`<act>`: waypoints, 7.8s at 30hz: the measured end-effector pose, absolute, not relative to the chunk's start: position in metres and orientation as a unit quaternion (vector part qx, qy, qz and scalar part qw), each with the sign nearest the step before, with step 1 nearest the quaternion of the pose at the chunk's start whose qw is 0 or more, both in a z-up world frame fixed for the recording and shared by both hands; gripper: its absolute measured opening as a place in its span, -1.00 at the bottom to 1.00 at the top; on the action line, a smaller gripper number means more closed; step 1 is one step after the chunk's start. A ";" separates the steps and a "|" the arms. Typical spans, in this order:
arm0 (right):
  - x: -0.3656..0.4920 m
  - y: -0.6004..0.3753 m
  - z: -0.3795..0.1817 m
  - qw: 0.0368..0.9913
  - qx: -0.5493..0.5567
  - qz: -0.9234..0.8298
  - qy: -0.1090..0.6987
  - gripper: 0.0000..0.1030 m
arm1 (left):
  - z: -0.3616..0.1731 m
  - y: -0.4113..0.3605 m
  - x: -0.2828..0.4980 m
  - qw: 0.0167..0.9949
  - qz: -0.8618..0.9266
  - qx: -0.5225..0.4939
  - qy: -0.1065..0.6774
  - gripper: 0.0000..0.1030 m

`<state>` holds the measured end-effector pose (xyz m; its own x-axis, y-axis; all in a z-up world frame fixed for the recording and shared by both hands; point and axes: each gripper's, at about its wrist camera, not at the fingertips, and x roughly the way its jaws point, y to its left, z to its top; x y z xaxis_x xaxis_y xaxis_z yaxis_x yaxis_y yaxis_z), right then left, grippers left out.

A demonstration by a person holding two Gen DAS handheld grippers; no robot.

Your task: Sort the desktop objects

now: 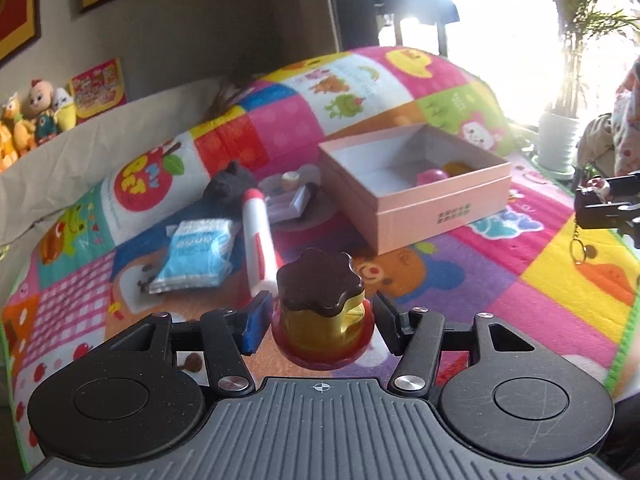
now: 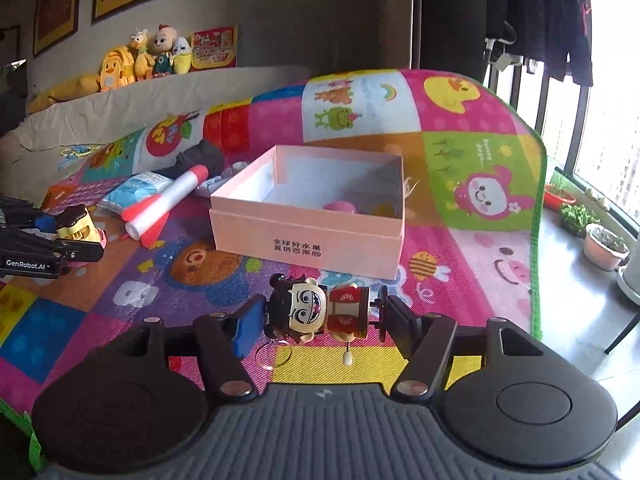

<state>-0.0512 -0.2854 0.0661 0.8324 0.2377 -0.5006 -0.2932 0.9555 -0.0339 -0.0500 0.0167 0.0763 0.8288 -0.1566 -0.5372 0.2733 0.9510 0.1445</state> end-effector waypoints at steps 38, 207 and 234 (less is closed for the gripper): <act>0.176 -0.273 0.124 0.958 0.003 0.107 0.265 0.47 | 0.059 0.064 0.077 0.967 -0.030 0.023 0.254 0.81; 0.021 -0.284 0.020 0.932 0.002 0.112 0.343 0.20 | 0.014 0.028 -0.004 0.941 -0.094 0.015 0.325 0.02; 0.026 -0.270 0.009 0.930 -0.091 0.119 0.335 0.65 | 0.011 0.044 -0.004 0.939 -0.108 -0.031 0.325 0.81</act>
<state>0.0262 -0.2697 0.0095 0.7471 0.1596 -0.6452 -0.2815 0.9554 -0.0896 -0.0036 0.0438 0.0107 0.7660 -0.2219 -0.6033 0.1822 0.9750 -0.1273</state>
